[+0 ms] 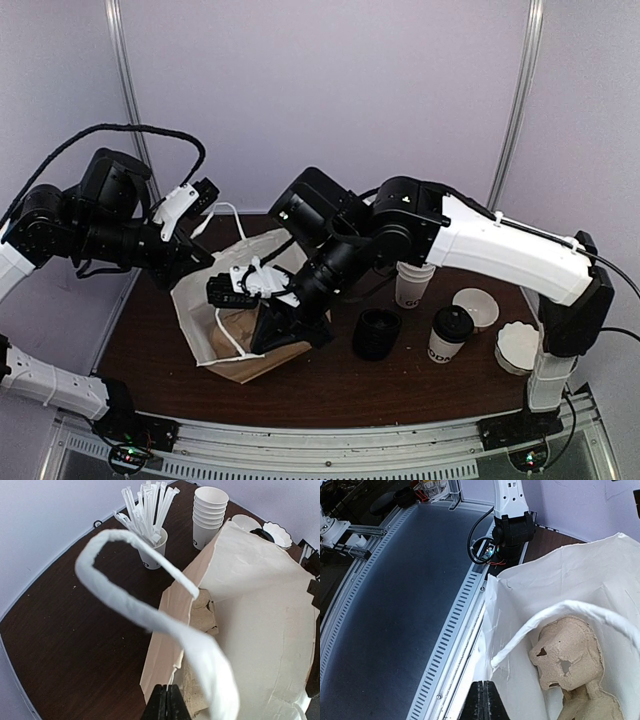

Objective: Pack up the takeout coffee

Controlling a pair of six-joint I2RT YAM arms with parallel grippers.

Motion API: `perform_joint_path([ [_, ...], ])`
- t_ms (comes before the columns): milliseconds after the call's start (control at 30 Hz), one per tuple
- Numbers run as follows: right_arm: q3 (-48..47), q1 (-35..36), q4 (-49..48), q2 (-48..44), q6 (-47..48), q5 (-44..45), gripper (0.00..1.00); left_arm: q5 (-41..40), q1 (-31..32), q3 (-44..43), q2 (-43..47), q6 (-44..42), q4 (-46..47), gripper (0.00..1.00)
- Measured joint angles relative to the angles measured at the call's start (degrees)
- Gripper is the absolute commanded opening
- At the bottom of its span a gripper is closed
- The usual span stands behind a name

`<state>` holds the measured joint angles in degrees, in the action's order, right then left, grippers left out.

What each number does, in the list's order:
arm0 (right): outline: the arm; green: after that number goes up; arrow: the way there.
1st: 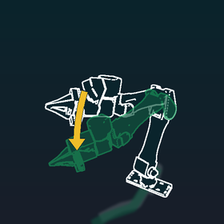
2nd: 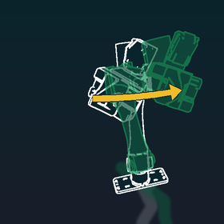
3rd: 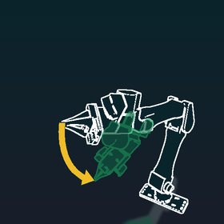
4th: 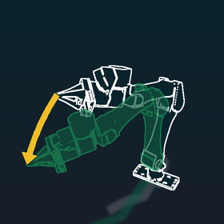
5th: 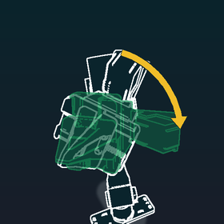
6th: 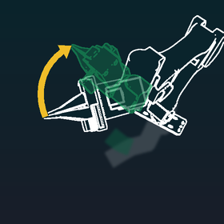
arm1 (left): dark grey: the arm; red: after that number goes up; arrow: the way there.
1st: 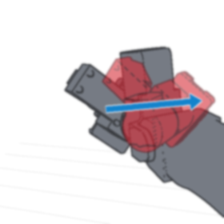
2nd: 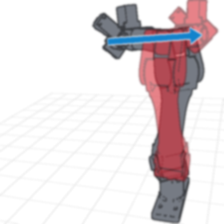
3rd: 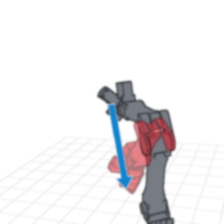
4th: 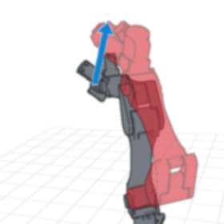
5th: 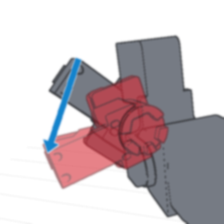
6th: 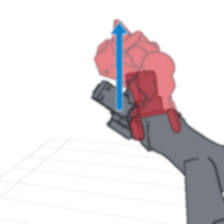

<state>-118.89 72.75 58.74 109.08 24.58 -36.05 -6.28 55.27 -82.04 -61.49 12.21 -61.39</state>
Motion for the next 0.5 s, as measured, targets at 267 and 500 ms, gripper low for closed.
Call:
perform_joint_path([
  [267, 0.20, 1.84, 1.38, 0.00, 8.72, 5.77, 0.00, 2.43, -2.08, -2.23, -6.43, 2.16, -2.56, 0.44],
  [500, 3.67, 4.46, 1.62, 0.02, 14.23, 9.14, 0.00, 9.57, -2.14, -9.62, -3.41, 4.35, -4.46, 0.47],
])
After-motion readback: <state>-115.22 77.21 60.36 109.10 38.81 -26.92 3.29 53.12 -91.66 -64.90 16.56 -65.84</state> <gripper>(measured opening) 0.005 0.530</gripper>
